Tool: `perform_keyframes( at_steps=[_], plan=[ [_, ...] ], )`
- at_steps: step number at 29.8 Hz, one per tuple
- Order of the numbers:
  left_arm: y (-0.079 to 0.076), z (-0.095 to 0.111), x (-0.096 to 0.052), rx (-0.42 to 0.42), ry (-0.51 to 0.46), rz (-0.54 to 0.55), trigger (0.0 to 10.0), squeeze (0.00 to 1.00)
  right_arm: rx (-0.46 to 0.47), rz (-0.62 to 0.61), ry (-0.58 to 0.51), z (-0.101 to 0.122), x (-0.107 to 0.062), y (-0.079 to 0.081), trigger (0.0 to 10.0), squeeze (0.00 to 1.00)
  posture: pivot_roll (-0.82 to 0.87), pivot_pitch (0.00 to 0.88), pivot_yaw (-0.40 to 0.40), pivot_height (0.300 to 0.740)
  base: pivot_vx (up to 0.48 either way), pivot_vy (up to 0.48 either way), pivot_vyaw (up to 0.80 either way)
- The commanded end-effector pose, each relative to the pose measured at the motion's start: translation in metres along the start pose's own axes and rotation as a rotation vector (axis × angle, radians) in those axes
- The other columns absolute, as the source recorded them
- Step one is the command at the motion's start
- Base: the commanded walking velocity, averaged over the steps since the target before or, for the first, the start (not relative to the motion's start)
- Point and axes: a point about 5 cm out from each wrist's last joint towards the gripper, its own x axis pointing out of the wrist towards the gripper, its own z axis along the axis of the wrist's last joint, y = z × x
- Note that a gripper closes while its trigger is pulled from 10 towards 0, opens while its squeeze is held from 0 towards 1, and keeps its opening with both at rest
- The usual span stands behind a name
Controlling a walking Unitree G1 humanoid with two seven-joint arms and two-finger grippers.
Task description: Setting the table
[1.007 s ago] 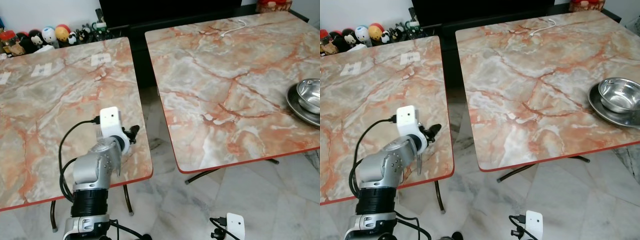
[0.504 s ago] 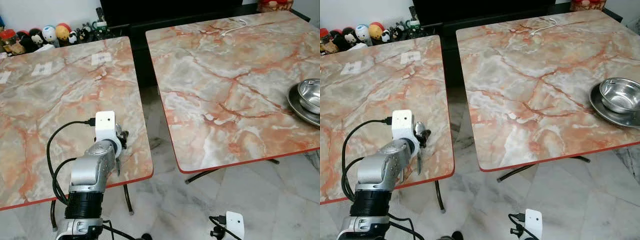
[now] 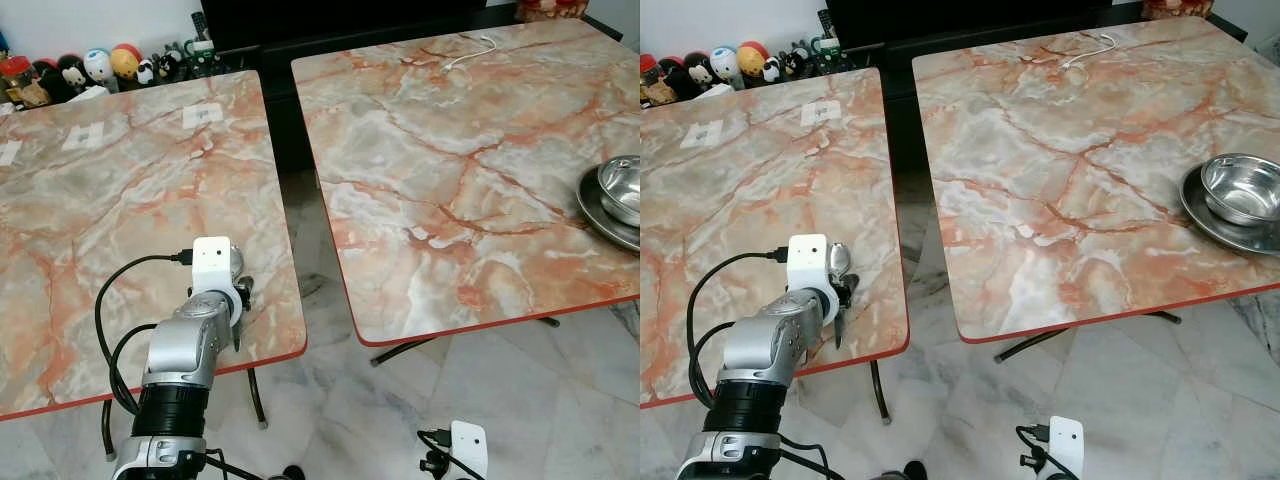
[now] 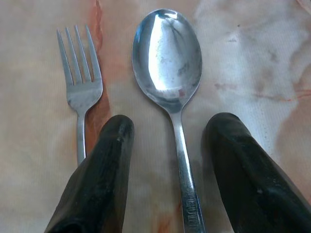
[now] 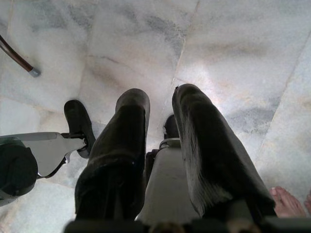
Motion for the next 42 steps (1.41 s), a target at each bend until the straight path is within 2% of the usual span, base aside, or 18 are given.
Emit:
perform_keyframes(
  at_steps=[1, 11, 12, 13, 14, 30, 37, 42],
  plan=[
    [0.002, -0.014, 0.002, -0.008, 0.065, 0.003, 10.0, 0.00, 0.003, 0.004, 0.011, -0.004, -0.001, 0.002, 10.0, 0.00, 0.06, 0.131, 0.095, 0.740, 0.000, 0.000, 0.00],
    [-0.001, -0.033, 0.003, -0.061, 0.180, -0.048, 10.0, 0.00, -0.001, 0.004, 0.009, -0.003, 0.000, 0.002, 10.0, 0.00, 0.06, 0.133, 0.092, 0.740, 0.000, 0.000, 0.00],
    [-0.002, -0.035, 0.003, -0.069, 0.188, -0.053, 6.8, 0.00, -0.002, 0.005, 0.007, -0.002, 0.000, 0.003, 10.0, 0.00, 0.06, 0.133, 0.091, 0.740, 0.000, 0.000, 0.00],
    [-0.002, -0.035, 0.003, -0.069, 0.188, -0.053, 6.8, 0.00, -0.002, 0.005, 0.007, -0.002, 0.000, 0.003, 10.0, 0.00, 0.06, 0.133, 0.091, 0.740, 0.000, 0.000, 0.00],
    [-0.002, -0.036, 0.003, -0.072, 0.192, -0.056, 0.0, 0.00, -0.003, 0.005, 0.006, -0.001, 0.000, 0.003, 10.0, 0.00, 0.06, 0.134, 0.090, 0.740, 0.000, 0.000, 0.00],
    [-0.006, -0.039, 0.002, -0.058, 0.205, -0.093, 0.0, 0.00, -0.009, 0.008, 0.002, 0.000, 0.000, 0.004, 10.0, 0.00, 0.06, 0.134, 0.087, 0.740, 0.000, 0.000, 0.00],
    [-0.009, -0.040, 0.000, -0.025, 0.208, -0.120, 0.0, 0.00, -0.011, 0.008, 0.007, -0.002, 0.000, 0.003, 10.0, 0.00, 0.06, 0.133, 0.088, 0.740, 0.000, 0.000, 0.00],
    [-0.011, -0.041, 0.000, 0.031, 0.195, -0.122, 0.0, 0.00, -0.011, 0.006, 0.009, -0.002, 0.000, 0.002, 10.0, 0.00, 0.06, 0.131, 0.087, 0.740, 0.000, 0.000, 0.00]
  ],
)
